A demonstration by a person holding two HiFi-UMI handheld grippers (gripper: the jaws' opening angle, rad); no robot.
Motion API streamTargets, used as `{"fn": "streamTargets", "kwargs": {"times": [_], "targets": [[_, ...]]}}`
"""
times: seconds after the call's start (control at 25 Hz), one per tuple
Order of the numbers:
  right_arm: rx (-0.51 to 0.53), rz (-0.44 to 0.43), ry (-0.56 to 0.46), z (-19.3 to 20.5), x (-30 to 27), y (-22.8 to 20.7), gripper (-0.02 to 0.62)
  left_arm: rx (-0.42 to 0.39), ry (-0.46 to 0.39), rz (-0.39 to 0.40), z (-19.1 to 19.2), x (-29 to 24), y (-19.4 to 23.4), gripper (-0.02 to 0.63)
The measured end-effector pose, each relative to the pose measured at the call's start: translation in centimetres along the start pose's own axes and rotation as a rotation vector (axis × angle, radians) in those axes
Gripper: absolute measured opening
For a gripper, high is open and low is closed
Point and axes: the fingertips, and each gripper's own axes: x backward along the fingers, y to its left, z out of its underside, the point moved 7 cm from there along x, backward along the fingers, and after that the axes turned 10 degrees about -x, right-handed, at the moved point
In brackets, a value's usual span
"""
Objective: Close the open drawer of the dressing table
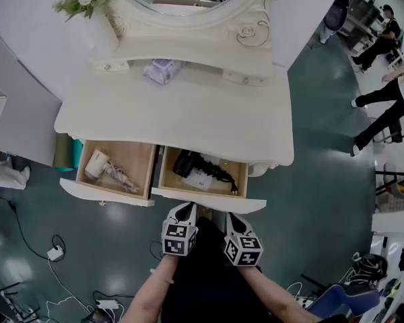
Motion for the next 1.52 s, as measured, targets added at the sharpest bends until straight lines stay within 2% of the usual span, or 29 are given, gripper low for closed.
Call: {"fn": "streamTargets", "kwargs": {"times": [1.52], "targets": [[0.016,-0.003,-0.001,-5.3,-5.2,-0.9,0.026,0.005,0.006,-0.005,-4.6,-5.2,3.0,0.023]]}}
